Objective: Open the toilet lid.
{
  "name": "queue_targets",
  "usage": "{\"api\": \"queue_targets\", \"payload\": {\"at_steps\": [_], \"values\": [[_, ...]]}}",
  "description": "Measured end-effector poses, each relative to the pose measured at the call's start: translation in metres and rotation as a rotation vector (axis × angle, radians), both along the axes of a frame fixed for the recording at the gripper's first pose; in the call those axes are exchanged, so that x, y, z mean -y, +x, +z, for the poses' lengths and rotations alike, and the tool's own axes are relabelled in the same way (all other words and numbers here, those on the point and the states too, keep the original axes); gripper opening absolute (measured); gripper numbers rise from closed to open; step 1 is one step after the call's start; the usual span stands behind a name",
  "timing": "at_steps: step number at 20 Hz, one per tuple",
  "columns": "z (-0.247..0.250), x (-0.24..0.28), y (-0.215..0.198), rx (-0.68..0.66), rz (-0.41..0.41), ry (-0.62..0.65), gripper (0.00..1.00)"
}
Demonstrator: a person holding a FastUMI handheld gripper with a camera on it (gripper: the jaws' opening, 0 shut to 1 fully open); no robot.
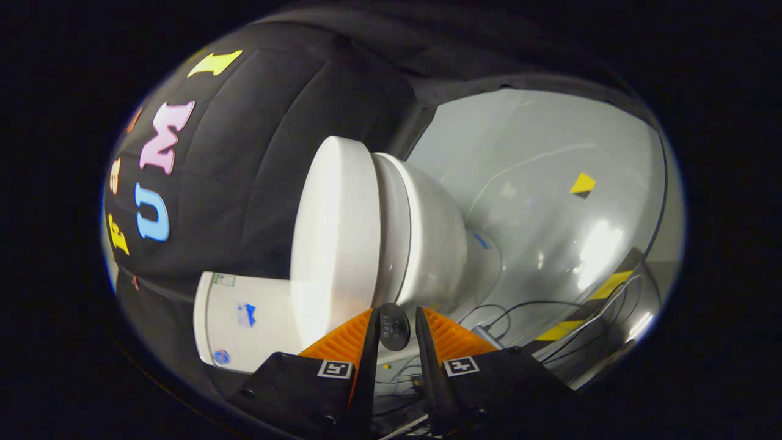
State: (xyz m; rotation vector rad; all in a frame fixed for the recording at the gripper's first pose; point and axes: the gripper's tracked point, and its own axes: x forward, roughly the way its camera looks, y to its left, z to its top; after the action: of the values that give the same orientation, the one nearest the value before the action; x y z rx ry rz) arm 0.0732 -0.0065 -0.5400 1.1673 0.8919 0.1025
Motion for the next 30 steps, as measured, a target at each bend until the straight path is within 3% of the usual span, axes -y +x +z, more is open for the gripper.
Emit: {"api": "queue_targets", "payload": {"at_steps": [2, 5, 6, 8, 10, 11, 13, 14, 23, 30], "values": [[-0.004, -0.011, -0.002, -0.01, 0.007, 0.039, 0.4], [-0.009, -0.029, -0.009, -0.018, 0.08, 0.055, 0.39], [0.0, -0.009, -0.005, -0.007, 0.072, 0.062, 0.4], [-0.006, -0.02, -0.004, 0.004, 0.051, 0.066, 0.22], [-0.013, -0.036, 0.007, 0.024, 0.02, 0.093, 0.22], [-0.004, -0.022, -0.007, 0.042, 0.036, 0.091, 0.1], [0.001, -0.024, -0.002, 0.071, 0.032, 0.045, 0.1], [-0.001, -0.026, -0.002, 0.074, 0.039, 0.022, 0.05], [0.069, -0.029, -0.002, 0.153, 0.089, -0.195, 0.05], [0.13, -0.047, -0.003, 0.208, 0.079, -0.33, 0.05]]}}
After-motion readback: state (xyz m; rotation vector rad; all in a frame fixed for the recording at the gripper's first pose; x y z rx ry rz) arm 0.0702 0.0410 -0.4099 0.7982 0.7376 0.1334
